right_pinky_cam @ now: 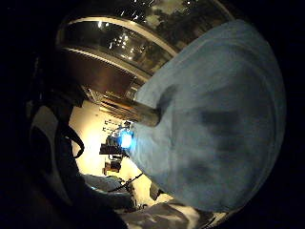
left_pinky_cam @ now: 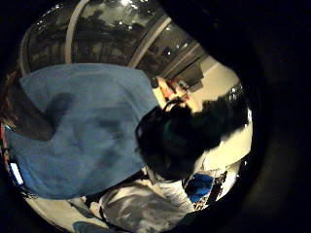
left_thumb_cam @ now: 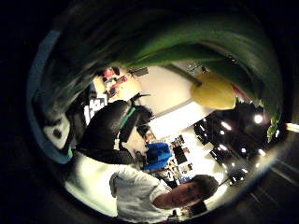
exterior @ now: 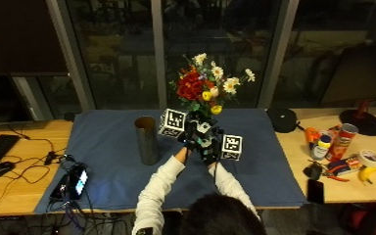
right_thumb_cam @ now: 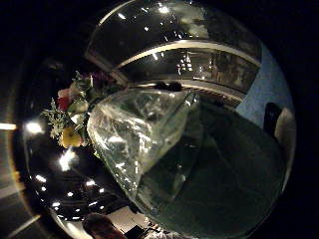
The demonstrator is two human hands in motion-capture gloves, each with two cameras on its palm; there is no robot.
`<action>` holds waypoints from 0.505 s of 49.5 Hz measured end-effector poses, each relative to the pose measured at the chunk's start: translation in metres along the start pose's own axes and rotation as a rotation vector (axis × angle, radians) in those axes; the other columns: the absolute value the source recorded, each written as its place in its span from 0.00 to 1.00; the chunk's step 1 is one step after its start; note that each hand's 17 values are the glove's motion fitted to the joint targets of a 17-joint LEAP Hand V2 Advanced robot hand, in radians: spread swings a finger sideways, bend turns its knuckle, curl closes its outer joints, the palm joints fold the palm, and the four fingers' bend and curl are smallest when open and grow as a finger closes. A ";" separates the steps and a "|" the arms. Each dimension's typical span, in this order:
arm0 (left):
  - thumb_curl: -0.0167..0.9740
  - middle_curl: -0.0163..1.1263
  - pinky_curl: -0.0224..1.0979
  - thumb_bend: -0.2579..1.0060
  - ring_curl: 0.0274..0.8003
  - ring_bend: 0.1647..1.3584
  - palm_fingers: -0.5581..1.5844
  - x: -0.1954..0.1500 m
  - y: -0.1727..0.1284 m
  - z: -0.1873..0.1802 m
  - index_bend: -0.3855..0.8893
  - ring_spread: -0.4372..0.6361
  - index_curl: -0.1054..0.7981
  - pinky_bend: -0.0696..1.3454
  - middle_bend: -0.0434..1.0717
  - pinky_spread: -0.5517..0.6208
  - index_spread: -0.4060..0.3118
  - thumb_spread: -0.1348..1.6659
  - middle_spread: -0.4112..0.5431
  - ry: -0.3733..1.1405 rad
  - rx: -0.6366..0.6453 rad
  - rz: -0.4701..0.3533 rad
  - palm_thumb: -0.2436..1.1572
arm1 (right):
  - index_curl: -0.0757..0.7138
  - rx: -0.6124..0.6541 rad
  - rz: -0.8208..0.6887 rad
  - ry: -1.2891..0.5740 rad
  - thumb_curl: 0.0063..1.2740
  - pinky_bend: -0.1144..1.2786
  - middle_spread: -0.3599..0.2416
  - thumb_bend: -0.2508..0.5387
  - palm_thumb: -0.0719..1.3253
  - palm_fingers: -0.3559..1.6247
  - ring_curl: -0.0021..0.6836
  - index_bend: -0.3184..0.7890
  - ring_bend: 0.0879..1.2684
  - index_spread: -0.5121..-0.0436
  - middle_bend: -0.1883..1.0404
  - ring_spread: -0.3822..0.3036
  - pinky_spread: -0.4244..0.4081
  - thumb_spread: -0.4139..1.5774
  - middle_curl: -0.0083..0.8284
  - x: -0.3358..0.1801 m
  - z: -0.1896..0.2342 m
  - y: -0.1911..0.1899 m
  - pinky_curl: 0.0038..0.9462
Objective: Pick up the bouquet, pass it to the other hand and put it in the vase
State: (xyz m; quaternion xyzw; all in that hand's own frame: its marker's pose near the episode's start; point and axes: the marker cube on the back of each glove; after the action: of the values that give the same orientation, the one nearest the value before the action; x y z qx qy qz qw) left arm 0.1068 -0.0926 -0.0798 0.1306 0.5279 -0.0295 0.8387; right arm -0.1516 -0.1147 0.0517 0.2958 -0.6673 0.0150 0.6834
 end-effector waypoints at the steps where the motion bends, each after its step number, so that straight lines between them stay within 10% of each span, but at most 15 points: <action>1: 0.35 0.32 0.36 0.18 0.41 0.47 0.35 -0.002 -0.002 0.002 0.40 0.64 0.30 0.44 0.25 0.72 0.83 0.60 0.74 0.027 0.013 -0.002 0.42 | 0.82 -0.001 0.000 0.000 0.56 0.58 0.37 0.28 0.78 0.88 0.76 0.71 0.71 0.61 0.79 0.29 0.23 0.36 0.72 0.001 0.003 0.002 0.50; 4: 0.35 0.30 0.34 0.18 0.38 0.46 0.36 -0.008 -0.006 0.007 0.39 0.62 0.30 0.43 0.24 0.70 0.83 0.60 0.72 0.107 0.071 0.000 0.43 | 0.83 0.001 -0.002 0.003 0.56 0.58 0.37 0.28 0.78 0.88 0.76 0.71 0.71 0.61 0.79 0.29 0.23 0.36 0.72 0.004 0.012 0.009 0.50; 9: 0.38 0.33 0.31 0.23 0.32 0.38 0.70 -0.019 -0.012 0.008 0.45 0.37 0.37 0.40 0.42 0.44 0.57 0.60 0.42 0.118 0.205 0.059 0.54 | 0.84 -0.003 -0.020 -0.009 0.57 0.58 0.37 0.28 0.78 0.88 0.76 0.71 0.71 0.61 0.79 0.29 0.23 0.35 0.72 0.011 0.021 0.014 0.51; 14: 0.44 0.40 0.36 0.25 0.39 0.39 0.87 -0.001 -0.009 0.005 0.46 0.20 0.42 0.46 0.51 0.26 0.39 0.54 0.25 0.286 0.316 0.306 0.65 | 0.85 -0.033 -0.198 -0.004 0.58 0.58 0.37 0.27 0.77 0.88 0.76 0.71 0.71 0.62 0.79 0.29 0.23 0.35 0.72 0.019 0.027 0.011 0.51; 20: 0.55 0.46 0.38 0.26 0.48 0.47 0.92 -0.039 -0.016 -0.001 0.54 0.11 0.51 0.44 0.59 0.19 0.26 0.38 0.16 0.111 0.408 0.082 0.76 | 0.85 -0.159 -0.152 0.064 0.58 0.56 0.36 0.26 0.75 0.87 0.75 0.68 0.70 0.62 0.78 0.28 0.21 0.36 0.71 0.022 0.032 0.016 0.49; 25: 0.59 0.48 0.39 0.23 0.51 0.49 0.92 -0.050 -0.027 -0.012 0.57 0.08 0.56 0.44 0.62 0.16 0.19 0.32 0.11 0.095 0.437 0.057 0.78 | 0.82 -0.318 -0.574 0.034 0.58 0.55 0.35 0.24 0.70 0.81 0.73 0.57 0.67 0.58 0.72 0.28 0.17 0.37 0.68 0.022 0.033 -0.001 0.47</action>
State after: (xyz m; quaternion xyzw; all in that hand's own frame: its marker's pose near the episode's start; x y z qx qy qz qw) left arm 0.0697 -0.1196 -0.0453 0.3252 0.5439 -0.1133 0.7653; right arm -0.1787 -0.1375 0.0697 0.3609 -0.5393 -0.2779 0.7083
